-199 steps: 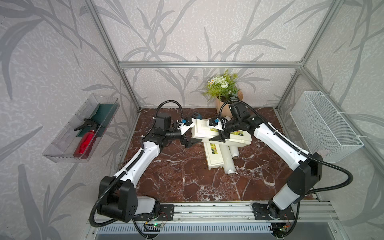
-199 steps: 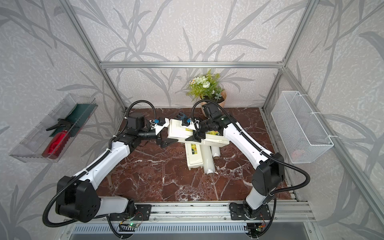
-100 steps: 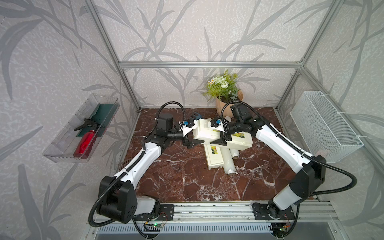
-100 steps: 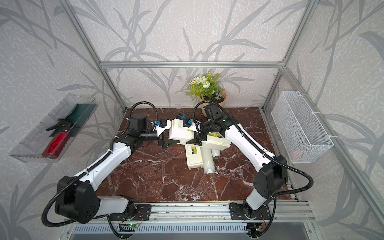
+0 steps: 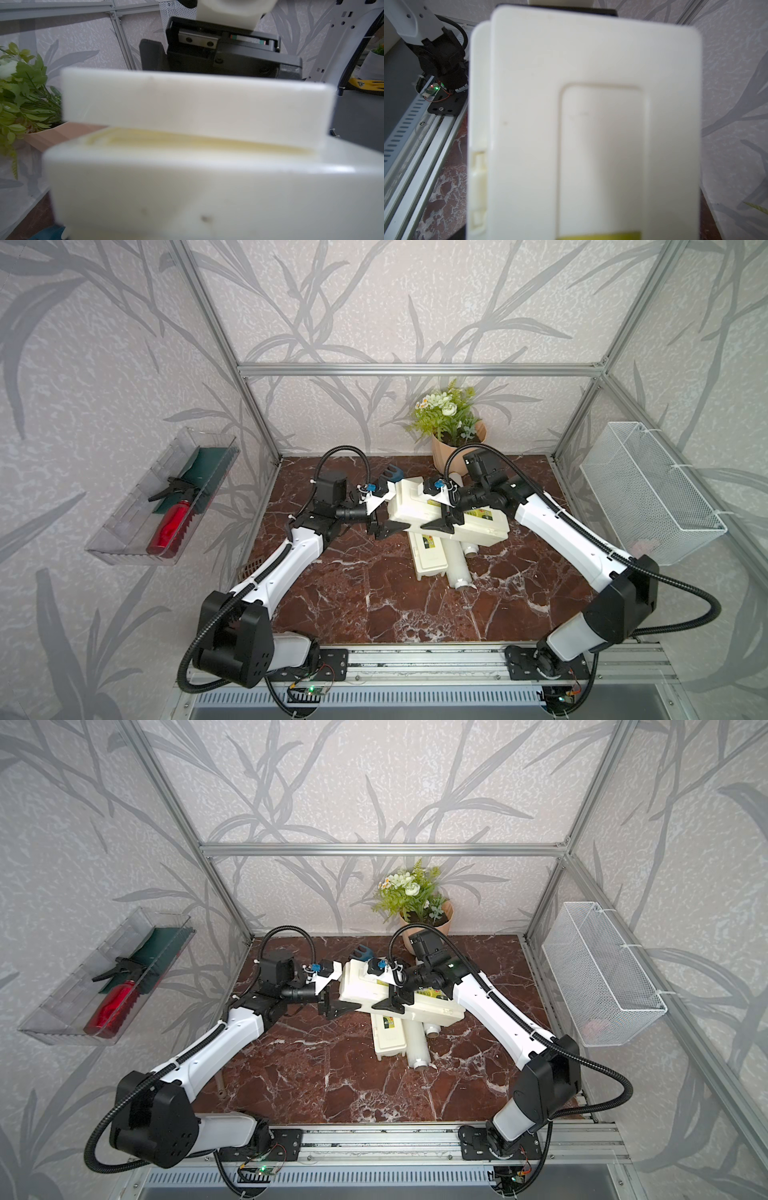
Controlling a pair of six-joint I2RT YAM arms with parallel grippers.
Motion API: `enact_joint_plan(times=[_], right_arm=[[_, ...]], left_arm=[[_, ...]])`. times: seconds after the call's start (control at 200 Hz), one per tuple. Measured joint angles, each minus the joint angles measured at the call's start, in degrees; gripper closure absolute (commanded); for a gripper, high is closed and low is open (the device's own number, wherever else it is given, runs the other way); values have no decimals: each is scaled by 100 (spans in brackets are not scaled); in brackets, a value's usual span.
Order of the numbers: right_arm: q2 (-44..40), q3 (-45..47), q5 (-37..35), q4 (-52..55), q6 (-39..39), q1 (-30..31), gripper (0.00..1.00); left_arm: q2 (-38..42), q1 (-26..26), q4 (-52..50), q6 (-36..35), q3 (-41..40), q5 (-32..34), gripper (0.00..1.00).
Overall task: Put plastic wrap rolls into dispensers
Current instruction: Open the lid of the plastic wrap cutting box.
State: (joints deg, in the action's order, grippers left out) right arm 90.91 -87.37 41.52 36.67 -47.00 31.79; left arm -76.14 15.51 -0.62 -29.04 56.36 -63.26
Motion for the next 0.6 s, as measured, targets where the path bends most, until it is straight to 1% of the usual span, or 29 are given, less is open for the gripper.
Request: enact_joint_plan(times=[0.13, 0.215, 0.47, 0.515, 0.6], right_arm=[[109, -243, 278, 221, 90, -24, 4], [197, -319, 431, 260, 160, -11, 5], [323, -319, 577, 422, 190, -7, 19], [323, -313, 588, 407, 192, -7, 22], [317, -240, 636, 291, 203, -17, 24]], left_arm=[[133, 4, -284, -238, 92, 39, 61], [199, 31, -411, -385, 94, 111, 61], [208, 63, -822, -704, 94, 273, 63], [214, 61, -839, -726, 94, 280, 66], [249, 63, -855, -728, 92, 343, 67]])
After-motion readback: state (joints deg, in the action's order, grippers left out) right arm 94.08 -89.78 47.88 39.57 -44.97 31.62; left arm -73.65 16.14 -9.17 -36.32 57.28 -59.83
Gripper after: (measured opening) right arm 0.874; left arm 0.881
